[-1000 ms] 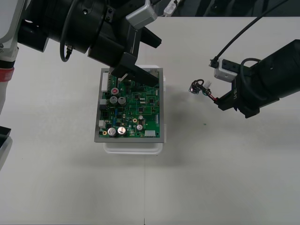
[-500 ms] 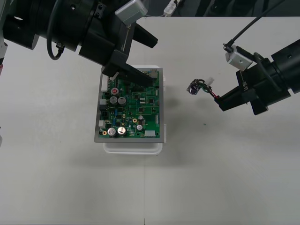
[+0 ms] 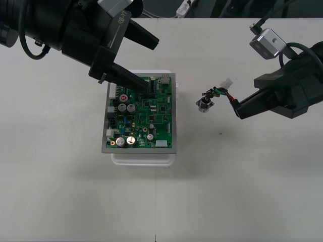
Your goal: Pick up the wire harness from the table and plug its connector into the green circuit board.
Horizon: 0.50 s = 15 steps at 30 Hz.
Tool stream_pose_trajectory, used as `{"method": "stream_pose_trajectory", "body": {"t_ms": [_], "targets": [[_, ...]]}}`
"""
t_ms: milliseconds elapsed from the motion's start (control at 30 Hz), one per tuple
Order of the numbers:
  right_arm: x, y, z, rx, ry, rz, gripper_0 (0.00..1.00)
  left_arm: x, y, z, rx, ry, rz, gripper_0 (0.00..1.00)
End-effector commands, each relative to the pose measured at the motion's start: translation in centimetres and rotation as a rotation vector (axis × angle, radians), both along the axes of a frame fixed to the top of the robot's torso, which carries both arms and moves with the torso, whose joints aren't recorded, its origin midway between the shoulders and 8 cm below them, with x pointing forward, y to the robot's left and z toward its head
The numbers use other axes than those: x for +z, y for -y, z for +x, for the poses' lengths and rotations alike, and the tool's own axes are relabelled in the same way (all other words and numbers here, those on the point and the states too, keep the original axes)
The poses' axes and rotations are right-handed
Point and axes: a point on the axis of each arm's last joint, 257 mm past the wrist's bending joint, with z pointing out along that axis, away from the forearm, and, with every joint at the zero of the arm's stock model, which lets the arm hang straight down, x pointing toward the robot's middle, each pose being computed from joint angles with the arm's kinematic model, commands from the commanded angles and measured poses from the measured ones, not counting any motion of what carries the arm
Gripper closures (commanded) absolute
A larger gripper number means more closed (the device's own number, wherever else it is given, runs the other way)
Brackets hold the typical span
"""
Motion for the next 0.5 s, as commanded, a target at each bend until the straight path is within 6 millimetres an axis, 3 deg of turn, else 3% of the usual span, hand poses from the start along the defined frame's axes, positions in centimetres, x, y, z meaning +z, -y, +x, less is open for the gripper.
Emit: {"method": "stream_pose_trajectory", "body": {"t_ms": [33,267,333,500], "targets": [[2.3,0.1,-0.8,-0.008,-0.080,-0.007,1.00,0.3,-2.0,-0.4,-0.014,-0.032,0.011,0.00],[3.4,-0.1,-1.6,-0.001,-0.161,0.028,1.00,1.0,-4.0,0.6,-0.037,-0.007,-0.033,0.00],[4.5,-0.3,-2.3,-0.003,-0.251,0.053,1.00,1.3,-4.4,0.6,-0.040,-0.017,-0.047,0.00],[5.7,-0.4,-3.0,0.023,-0.283,0.091,1.00,1.6,-5.8,-0.3,-0.049,-0.053,-0.074,0.00]]}}
